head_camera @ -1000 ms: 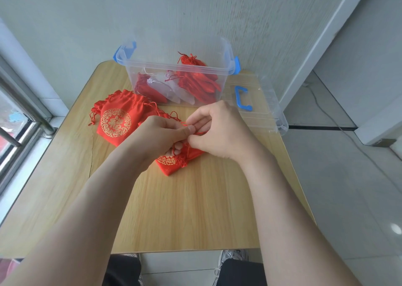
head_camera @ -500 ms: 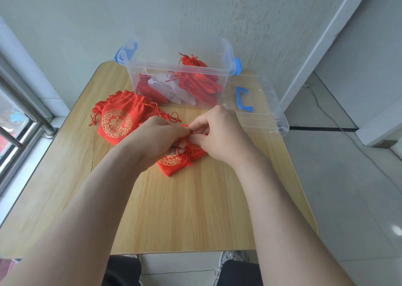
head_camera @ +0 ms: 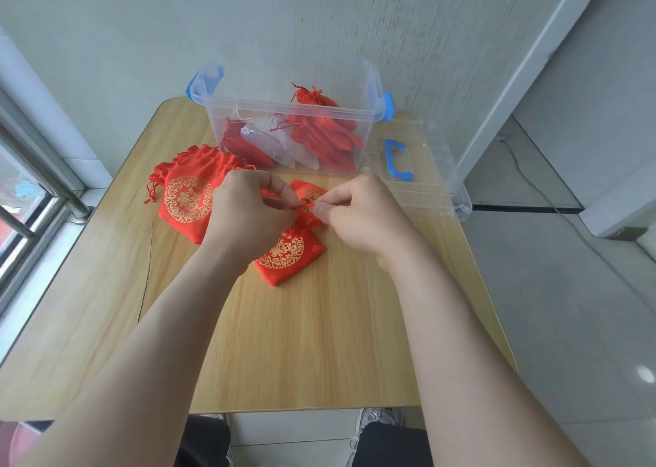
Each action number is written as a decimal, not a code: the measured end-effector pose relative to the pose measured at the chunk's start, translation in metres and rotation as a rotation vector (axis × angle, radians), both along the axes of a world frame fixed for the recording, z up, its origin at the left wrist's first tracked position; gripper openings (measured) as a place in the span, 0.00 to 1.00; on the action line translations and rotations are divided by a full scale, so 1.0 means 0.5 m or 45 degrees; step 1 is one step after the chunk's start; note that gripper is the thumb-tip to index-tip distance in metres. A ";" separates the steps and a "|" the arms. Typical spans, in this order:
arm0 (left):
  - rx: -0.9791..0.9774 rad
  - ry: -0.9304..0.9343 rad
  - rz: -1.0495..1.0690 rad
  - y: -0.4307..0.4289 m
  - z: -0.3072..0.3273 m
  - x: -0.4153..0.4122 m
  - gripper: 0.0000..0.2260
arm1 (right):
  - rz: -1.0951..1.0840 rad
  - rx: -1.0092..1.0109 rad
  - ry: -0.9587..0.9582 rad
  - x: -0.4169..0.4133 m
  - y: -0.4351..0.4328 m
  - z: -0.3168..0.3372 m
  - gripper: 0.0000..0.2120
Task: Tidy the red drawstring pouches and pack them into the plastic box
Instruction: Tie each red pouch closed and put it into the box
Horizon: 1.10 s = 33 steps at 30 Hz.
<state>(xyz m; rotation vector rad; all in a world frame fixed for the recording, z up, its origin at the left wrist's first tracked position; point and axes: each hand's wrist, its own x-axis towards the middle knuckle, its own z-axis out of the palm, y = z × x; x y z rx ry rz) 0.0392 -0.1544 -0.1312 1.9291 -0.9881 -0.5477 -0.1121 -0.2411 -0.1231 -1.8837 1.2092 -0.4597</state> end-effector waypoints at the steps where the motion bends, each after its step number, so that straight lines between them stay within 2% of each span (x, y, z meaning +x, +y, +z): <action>1: -0.023 -0.057 -0.008 0.000 0.000 -0.001 0.12 | -0.023 0.067 -0.029 0.000 0.000 0.001 0.07; 6: -0.039 -0.290 -0.064 -0.001 0.003 -0.013 0.10 | -0.121 0.438 -0.227 0.009 0.001 0.007 0.05; 11: 0.047 -0.312 -0.254 -0.004 0.004 -0.020 0.09 | -0.215 0.643 -0.318 0.015 0.000 0.001 0.06; 17: 0.086 -0.116 -0.309 -0.001 0.006 -0.021 0.04 | -0.265 0.590 -0.283 0.017 -0.005 -0.010 0.05; 20: 0.127 -0.006 -0.227 -0.001 0.010 -0.020 0.03 | -0.277 0.477 -0.214 0.026 0.001 -0.010 0.19; 21: 0.146 0.047 -0.208 -0.002 0.012 -0.021 0.05 | -0.274 0.453 -0.202 0.027 -0.001 -0.012 0.20; 25: 0.188 0.315 -0.120 -0.012 0.018 -0.024 0.12 | -0.256 0.453 -0.185 0.027 -0.006 -0.014 0.09; 27: 0.185 0.386 -0.068 -0.016 0.018 -0.021 0.14 | -0.260 0.449 -0.190 0.026 -0.008 -0.016 0.08; 31: 0.183 0.223 -0.094 -0.010 0.018 -0.021 0.21 | -0.255 0.489 -0.216 0.021 -0.012 -0.016 0.06; 33: 0.130 0.097 -0.139 -0.006 0.012 -0.024 0.21 | -0.243 0.512 -0.226 0.019 -0.011 -0.015 0.08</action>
